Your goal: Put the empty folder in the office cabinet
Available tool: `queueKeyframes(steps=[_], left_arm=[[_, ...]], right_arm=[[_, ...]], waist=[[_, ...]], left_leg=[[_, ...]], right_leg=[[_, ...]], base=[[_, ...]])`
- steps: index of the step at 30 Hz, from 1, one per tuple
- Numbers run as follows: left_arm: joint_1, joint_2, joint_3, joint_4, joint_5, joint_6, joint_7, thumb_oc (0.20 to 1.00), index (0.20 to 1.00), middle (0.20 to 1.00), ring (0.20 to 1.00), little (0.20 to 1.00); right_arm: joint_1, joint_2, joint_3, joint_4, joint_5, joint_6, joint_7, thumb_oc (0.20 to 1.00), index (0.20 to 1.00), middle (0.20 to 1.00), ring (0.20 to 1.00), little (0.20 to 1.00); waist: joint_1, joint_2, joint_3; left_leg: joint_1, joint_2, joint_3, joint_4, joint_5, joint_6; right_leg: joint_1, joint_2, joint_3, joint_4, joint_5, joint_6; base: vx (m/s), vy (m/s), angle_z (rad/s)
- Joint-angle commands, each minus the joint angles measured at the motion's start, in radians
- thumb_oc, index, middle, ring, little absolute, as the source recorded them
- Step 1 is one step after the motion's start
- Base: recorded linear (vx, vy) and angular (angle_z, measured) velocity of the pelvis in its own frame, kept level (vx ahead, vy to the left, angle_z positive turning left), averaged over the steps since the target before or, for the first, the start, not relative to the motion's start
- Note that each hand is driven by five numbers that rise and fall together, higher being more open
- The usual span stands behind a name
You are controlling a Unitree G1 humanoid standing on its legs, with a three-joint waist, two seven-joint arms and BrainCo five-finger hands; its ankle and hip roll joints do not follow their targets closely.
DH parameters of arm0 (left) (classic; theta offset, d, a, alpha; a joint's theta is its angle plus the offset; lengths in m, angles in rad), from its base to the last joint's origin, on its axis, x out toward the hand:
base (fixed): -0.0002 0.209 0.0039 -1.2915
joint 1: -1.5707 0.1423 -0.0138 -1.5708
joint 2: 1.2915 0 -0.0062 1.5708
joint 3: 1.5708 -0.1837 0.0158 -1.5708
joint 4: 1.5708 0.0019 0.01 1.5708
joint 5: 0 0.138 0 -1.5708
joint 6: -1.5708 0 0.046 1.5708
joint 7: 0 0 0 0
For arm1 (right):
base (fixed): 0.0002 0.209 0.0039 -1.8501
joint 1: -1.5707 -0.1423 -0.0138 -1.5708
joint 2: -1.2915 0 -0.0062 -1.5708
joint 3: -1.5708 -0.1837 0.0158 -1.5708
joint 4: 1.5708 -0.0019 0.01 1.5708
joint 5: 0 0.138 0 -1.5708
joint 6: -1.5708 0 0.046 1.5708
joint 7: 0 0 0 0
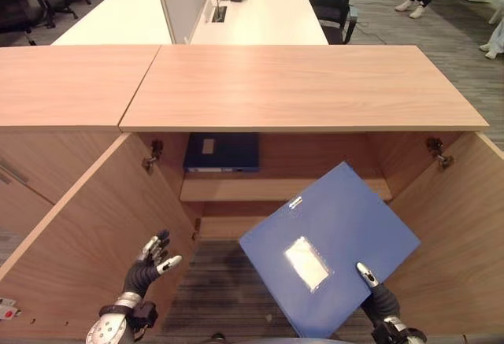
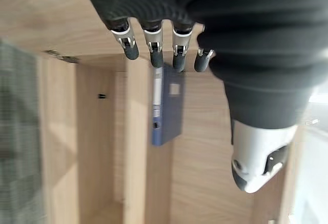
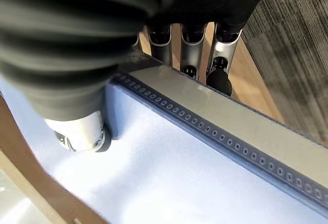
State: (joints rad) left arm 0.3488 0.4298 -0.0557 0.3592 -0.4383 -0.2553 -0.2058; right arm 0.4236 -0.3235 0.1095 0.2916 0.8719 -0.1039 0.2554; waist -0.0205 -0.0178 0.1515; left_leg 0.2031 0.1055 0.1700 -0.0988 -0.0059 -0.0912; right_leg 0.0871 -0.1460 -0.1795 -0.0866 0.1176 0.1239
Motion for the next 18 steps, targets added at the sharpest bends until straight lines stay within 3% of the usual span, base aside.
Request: queueKeyframes(steps=[1, 12, 18], left_arm=[[-0.057, 0.009, -0.027, 0.049, 0.108, -0.018, 0.010, 1.000, 1.000, 1.000, 1.000, 1.000], [-0.154, -0.051, -0.172, 0.286, 0.216, 0.006, 0.045, 1.000, 1.000, 1.000, 1.000, 1.000], [-0.180, -0.051, -0.219, 0.313, 0.225, 0.014, 0.049, 1.000, 1.000, 1.000, 1.000, 1.000]], right_arm=[[-0.133, 0.051, -0.021, 0.001, 0.015, -0.079, -0.018, 0.200, 0.200, 0.200, 0.200, 0.200], [-0.357, 0.142, 0.002, 0.135, 0.103, -0.144, -0.127, 0.200, 0.200, 0.200, 0.200, 0.200], [-0.488, 0.171, -0.031, 0.204, 0.165, -0.194, -0.195, 0.200, 0.200, 0.200, 0.200, 0.200]], waist=[[0.005, -0.001, 0.021], [0.032, 0.008, 0.042], [0.053, 0.018, 0.061]], left_leg=[[-0.012, -0.057, -0.056, 0.012, -0.040, 0.056], [-0.017, -0.068, -0.059, 0.012, -0.048, 0.074], [-0.013, -0.070, -0.068, 0.018, -0.060, 0.093]], right_leg=[[0.007, -0.024, 0.038, 0.134, -0.123, 0.061], [-0.025, -0.031, 0.040, 0.188, -0.133, 0.071], [-0.087, -0.041, 0.040, 0.313, -0.143, 0.094]], base=[[0.00, 0.037, 0.01], [0.01, 0.033, 0.01], [0.00, 0.053, 0.02]])
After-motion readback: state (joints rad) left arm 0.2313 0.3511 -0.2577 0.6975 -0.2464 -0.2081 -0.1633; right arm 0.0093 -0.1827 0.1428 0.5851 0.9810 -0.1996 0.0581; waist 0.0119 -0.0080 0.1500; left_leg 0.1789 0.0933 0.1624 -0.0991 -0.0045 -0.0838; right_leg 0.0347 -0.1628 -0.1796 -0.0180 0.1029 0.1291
